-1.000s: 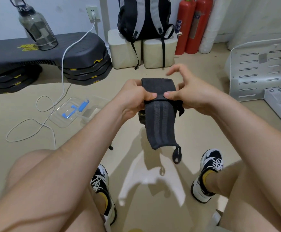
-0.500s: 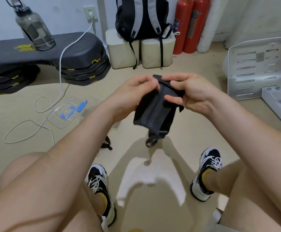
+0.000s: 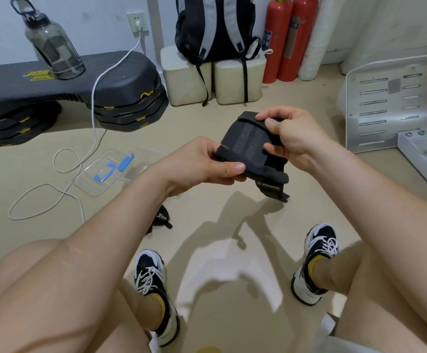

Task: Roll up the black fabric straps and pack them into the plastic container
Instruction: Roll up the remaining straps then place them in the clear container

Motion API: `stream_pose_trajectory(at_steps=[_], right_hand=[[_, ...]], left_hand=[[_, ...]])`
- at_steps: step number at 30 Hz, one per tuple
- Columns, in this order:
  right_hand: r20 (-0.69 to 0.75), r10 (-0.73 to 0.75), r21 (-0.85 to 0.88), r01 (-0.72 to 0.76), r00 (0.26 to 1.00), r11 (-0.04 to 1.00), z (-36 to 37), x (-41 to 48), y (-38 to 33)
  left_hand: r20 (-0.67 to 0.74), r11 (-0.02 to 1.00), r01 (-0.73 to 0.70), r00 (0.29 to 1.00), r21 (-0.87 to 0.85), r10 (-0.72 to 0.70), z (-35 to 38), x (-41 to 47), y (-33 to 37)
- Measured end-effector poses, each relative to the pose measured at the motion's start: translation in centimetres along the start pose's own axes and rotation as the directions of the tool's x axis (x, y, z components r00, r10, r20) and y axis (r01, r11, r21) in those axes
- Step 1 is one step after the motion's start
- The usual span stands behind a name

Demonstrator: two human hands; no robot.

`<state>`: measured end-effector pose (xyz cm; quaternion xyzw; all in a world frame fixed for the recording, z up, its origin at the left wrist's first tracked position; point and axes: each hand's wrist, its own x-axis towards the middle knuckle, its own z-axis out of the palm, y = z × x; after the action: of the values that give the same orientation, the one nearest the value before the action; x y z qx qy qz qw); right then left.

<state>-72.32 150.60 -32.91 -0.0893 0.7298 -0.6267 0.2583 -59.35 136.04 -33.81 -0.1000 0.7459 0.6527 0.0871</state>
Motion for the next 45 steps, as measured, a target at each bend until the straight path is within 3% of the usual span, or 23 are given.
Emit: stream_pose_trajectory(at_steps=[4, 7, 13, 17, 21, 29, 34, 45], right_hand=[[-0.052, -0.125, -0.128, 0.118, 0.991, 0.985, -0.3, 0.4, 0.2], [-0.041, -0.213, -0.236, 0.198, 0.976, 0.951, -0.4, 0.6, 0.2], [-0.025, -0.31, -0.37, 0.279, 0.95, 0.886, -0.3, 1.1, 0.4], [-0.092, -0.402, -0.463, 0.318, 0.911, 0.827, 0.1, 1.2, 0.7], [-0.127, -0.336, -0.413, 0.258, 0.933, 0.874, 0.4, 1.2, 0.6], [-0.113, -0.226, -0.321, 0.18, 0.968, 0.93, 0.3, 0.9, 0.4], [-0.066, -0.245, -0.252, 0.222, 0.967, 0.942, -0.1, 0.9, 0.3], [-0.054, -0.392, -0.233, 0.37, 0.918, 0.899, -0.2, 1.1, -0.1]], left_hand=[[-0.06, 0.995, -0.027, 0.998, -0.092, 0.021, -0.2, 0.1, 0.0], [-0.025, 0.984, -0.004, 1.0, -0.181, 0.0, -0.1, -0.1, 0.4], [-0.2, 0.991, -0.052, 0.979, -0.127, 0.026, 0.3, 0.0, 0.3], [-0.233, 0.994, -0.077, 0.971, -0.077, 0.057, 0.4, 0.1, 0.7], [-0.201, 0.994, -0.08, 0.977, -0.07, 0.065, 0.4, 0.0, 1.3], [0.009, 0.988, -0.078, 0.997, -0.136, 0.08, -0.2, -0.6, 1.6], [-0.054, 0.995, -0.072, 0.996, -0.062, 0.069, -0.2, -0.5, 1.7], [-0.211, 0.993, -0.092, 0.974, -0.068, 0.076, 0.1, 0.0, 1.3]])
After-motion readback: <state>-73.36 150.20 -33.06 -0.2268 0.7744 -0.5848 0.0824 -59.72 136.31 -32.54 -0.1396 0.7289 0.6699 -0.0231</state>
